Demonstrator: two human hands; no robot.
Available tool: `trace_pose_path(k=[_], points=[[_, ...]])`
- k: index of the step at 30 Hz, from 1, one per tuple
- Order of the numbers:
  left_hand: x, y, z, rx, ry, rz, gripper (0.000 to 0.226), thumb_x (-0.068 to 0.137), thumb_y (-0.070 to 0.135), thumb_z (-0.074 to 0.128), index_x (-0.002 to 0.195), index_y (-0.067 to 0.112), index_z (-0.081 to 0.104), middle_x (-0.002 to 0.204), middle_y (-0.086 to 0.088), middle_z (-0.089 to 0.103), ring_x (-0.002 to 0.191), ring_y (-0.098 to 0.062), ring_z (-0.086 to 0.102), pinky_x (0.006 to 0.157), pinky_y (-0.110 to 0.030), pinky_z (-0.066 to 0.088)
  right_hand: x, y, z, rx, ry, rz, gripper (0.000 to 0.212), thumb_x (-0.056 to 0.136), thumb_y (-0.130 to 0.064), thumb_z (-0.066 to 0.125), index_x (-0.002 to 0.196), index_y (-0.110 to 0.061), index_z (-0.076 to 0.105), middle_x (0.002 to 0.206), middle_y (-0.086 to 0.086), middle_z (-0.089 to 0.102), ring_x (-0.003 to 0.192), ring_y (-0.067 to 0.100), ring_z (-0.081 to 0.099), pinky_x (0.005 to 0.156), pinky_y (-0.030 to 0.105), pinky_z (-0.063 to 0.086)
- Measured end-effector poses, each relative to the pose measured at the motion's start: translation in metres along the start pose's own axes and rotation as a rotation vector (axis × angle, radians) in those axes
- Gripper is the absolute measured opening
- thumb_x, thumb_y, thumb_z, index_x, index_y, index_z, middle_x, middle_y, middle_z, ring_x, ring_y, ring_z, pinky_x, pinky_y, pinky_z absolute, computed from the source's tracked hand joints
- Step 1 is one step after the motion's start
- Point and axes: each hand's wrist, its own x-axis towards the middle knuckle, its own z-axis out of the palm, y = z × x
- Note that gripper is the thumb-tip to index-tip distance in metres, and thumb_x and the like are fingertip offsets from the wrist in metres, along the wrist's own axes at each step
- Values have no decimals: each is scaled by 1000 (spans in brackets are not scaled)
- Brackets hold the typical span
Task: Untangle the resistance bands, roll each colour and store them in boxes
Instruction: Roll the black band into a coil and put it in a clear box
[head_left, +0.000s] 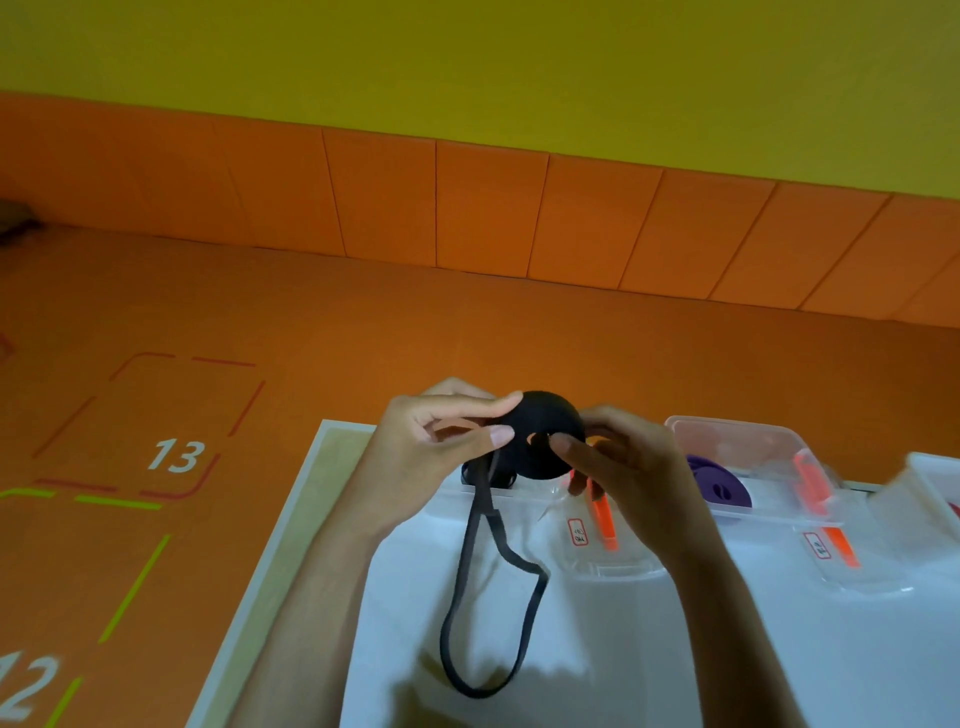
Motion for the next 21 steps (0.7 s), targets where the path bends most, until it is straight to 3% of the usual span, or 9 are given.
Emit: trace_pose_path(k=[4, 10, 13, 16, 19, 21], points=[[2, -7, -1, -4, -44, -75, 31, 91, 12, 82, 116, 29, 83, 116, 2, 78, 121, -14, 69, 100, -20, 53, -2, 7, 0, 42, -3, 23, 16, 90, -30, 71, 105, -30, 71, 96, -13, 74, 74, 23, 76, 59, 24, 61], [5, -14, 6, -126, 152, -50, 32, 75, 28, 92, 105, 30, 81, 98, -1, 81, 88, -12, 77, 79, -18, 58, -4, 8, 7, 290, 65, 92, 16, 95, -22, 77, 106, -12, 70, 103, 10, 76, 77, 32, 78, 66, 39, 66], [4, -16, 8, -169, 199, -4, 29, 75, 25, 93, 97, 28, 75, 102, -7, 81, 91, -21, 80, 78, -22, 60, -3, 7, 12, 404, 72, 105, 23, 94, -20, 76, 107, -5, 66, 107, 17, 74, 84, 38, 78, 73, 40, 66], [3, -15, 5, -158, 198, 4, 20, 74, 22, 92, 89, 25, 79, 105, -8, 82, 89, -20, 80, 72, -18, 58, -2, 8, 15, 462, 66, 124, 27, 93, -20, 75, 110, -3, 64, 110, 20, 74, 88, 42, 77, 76, 40, 65], [2, -12, 1, -110, 195, 27, 15, 73, 24, 93, 84, 23, 83, 100, -9, 82, 94, -24, 79, 78, -24, 61, -3, 10, 15, 444, 50, 130, 29, 94, -19, 73, 120, -8, 65, 114, 18, 74, 89, 42, 78, 77, 40, 65], [1, -8, 2, -83, 184, 43, 15, 73, 24, 93, 84, 24, 84, 97, -9, 82, 91, -21, 80, 70, -19, 58, -4, 8, 15, 436, 22, 137, 31, 96, -20, 73, 125, -14, 66, 119, 15, 73, 92, 41, 78, 76, 41, 66]])
